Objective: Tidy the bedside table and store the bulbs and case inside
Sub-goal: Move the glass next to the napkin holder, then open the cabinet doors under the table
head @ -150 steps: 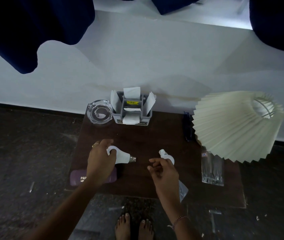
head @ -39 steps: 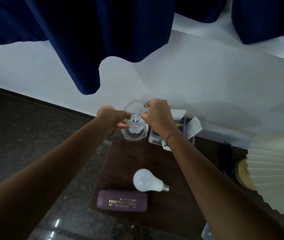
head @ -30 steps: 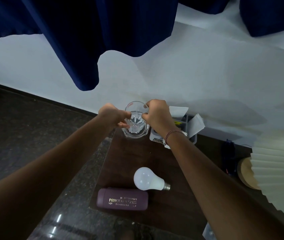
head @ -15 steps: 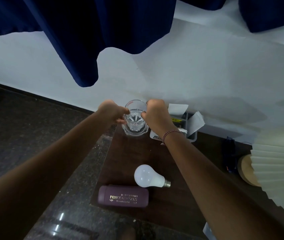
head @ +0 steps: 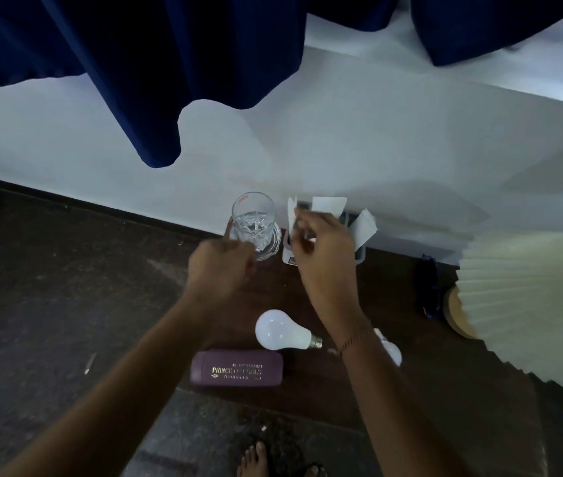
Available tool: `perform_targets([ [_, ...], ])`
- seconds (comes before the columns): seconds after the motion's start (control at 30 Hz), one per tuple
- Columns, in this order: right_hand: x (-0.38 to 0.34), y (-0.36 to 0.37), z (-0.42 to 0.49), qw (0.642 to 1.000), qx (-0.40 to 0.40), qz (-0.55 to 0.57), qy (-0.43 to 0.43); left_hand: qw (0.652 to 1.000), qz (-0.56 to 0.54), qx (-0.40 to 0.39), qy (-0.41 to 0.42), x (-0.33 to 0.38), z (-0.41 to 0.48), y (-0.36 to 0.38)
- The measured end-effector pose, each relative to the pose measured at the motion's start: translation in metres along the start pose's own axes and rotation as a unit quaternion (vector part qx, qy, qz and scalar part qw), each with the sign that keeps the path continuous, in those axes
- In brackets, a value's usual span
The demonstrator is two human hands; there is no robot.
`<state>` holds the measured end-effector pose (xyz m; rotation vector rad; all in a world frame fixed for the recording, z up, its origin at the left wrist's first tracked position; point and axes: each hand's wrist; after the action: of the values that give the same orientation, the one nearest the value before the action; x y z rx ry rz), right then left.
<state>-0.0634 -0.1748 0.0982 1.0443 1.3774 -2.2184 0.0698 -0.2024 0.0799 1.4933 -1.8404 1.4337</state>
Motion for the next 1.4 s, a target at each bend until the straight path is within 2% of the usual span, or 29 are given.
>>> perform_targets([
  [0.1, 0.012, -0.021, -0.043, 0.999, 0.024, 0.027, 0.036, 0.999, 0.010, -0.044, -0.029, -0.026, -0.039, 0.017],
  [0.23, 0.041, -0.045, -0.102, 0.992, 0.005, 0.024, 0.125, 0.991, 0.042, -0.099, -0.079, -0.066, -0.080, 0.038],
  [0.33, 0.064, -0.058, -0.142, 0.981, -0.011, 0.024, 0.192, 0.989, 0.052, -0.116, -0.079, -0.090, -0.110, 0.047],
  [0.5, 0.095, -0.068, -0.191, 0.968, -0.032, 0.020, 0.250, 0.985, 0.064, -0.133, -0.087, -0.124, -0.140, 0.058],
  [0.67, 0.117, -0.071, -0.227, 0.948, -0.044, 0.051, 0.311, 0.981, 0.133, -0.136, -0.037, -0.157, -0.162, 0.066],
  [0.77, 0.131, -0.074, -0.249, 0.938, -0.050, 0.060, 0.337, 0.983, 0.138, -0.123, -0.022, -0.174, -0.177, 0.072],
  [1.07, 0.178, -0.090, -0.307, 0.913, -0.092, 0.073, 0.391, 0.987, 0.056, -0.127, -0.074, -0.216, -0.218, 0.098],
  [1.4, 0.200, -0.079, -0.303, 0.901, -0.103, 0.143, 0.396, 0.987, -0.003, -0.143, -0.075, -0.232, -0.211, 0.110],
])
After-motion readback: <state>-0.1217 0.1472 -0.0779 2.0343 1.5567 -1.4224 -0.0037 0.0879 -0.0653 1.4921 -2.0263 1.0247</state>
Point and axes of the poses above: each hand's wrist, its own z-axis towards the middle knuckle, its own y-axis out of the palm, x = y × z, and after that the axes turned 11 degrees about x, right-handed
